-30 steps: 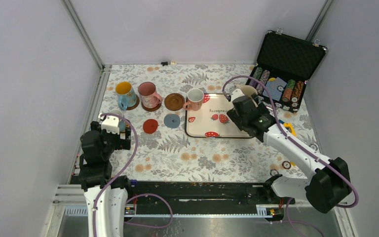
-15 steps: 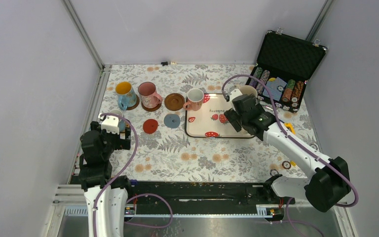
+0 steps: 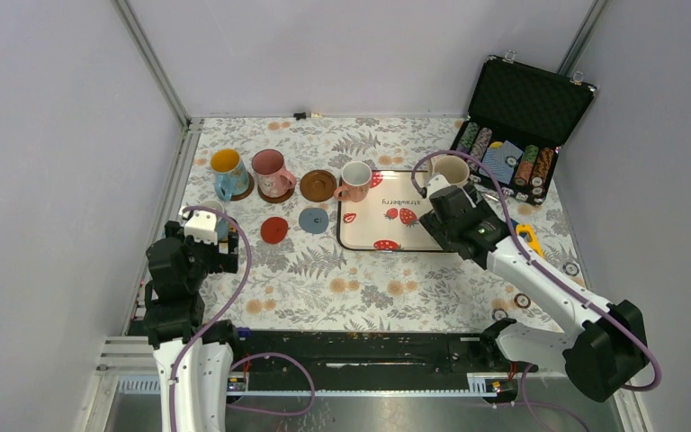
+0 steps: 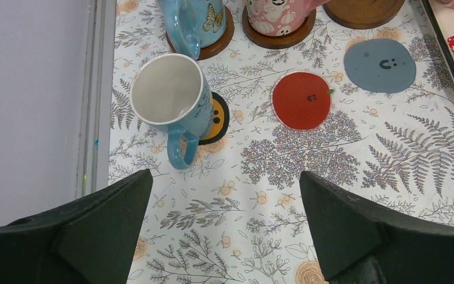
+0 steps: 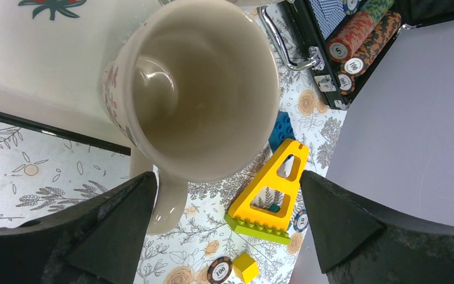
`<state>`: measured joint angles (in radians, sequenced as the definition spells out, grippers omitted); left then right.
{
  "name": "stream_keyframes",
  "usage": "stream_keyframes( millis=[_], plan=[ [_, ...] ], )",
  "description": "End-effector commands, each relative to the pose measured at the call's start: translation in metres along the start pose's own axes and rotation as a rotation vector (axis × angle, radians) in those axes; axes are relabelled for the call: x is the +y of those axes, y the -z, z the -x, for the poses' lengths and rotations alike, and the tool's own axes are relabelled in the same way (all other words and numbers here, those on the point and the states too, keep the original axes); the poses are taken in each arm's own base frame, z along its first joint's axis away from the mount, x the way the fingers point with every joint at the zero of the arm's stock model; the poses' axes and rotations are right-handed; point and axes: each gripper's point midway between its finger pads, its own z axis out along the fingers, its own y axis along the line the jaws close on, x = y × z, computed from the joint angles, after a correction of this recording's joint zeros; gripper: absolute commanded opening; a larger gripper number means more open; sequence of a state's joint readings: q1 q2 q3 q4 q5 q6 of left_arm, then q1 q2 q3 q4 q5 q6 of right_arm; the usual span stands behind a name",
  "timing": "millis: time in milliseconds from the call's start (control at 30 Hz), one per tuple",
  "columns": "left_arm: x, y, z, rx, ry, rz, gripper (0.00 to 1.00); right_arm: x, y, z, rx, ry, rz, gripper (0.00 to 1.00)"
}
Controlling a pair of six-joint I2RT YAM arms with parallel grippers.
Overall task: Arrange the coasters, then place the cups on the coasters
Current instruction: Pick up the cup from the tray.
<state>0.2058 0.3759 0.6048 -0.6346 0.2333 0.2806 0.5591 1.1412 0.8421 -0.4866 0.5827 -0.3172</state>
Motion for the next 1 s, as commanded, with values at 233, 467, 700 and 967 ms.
stream_keyframes(
  millis=[233,467,700,967],
  plan=[
    [0.004,0.000,0.015,-0.052,-0.014,0.005,0.99,0.020,-0.006,0.016,0.012,-0.062,0.107,1.00],
    [0.011,-0.006,0.009,-0.016,-0.001,0.037,0.99,0.030,-0.010,0.019,0.005,-0.065,0.148,1.00],
    [0.010,-0.003,0.012,-0.038,-0.005,0.034,0.99,0.027,-0.006,0.022,-0.013,-0.077,0.150,1.00],
    [0.010,-0.003,0.011,-0.035,-0.003,0.035,0.99,0.023,-0.004,0.025,-0.029,-0.076,0.137,1.00]
  ],
)
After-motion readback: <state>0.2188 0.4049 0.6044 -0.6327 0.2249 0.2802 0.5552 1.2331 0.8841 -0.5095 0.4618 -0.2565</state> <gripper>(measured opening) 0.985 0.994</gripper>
